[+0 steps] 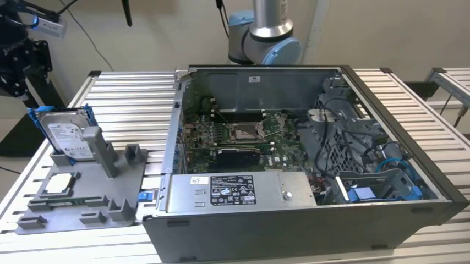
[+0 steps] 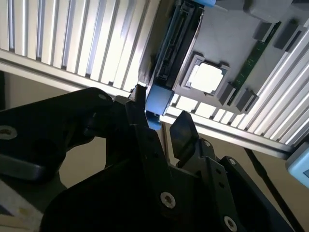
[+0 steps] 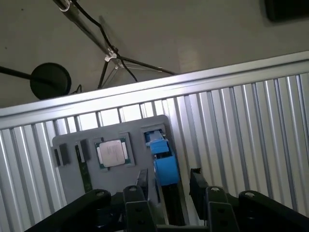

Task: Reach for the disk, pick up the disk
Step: 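Pick up the disk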

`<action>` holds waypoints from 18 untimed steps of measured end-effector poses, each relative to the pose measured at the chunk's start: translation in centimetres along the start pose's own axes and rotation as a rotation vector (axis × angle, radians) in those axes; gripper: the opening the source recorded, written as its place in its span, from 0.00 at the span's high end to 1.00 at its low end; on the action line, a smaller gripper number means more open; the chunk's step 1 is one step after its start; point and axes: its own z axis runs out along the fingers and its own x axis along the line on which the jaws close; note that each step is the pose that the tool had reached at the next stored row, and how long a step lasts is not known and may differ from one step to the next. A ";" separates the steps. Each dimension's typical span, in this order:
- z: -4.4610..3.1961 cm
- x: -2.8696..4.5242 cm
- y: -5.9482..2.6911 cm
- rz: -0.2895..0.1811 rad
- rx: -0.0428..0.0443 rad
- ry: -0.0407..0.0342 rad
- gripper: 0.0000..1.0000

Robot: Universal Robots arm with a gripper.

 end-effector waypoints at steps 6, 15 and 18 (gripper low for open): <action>0.36 0.11 -0.03 -0.024 -0.0246 0.0104 1.00; 0.48 0.54 -0.12 -0.052 -0.0659 0.0332 1.00; 0.54 0.71 -0.16 -0.060 -0.0781 0.0381 1.00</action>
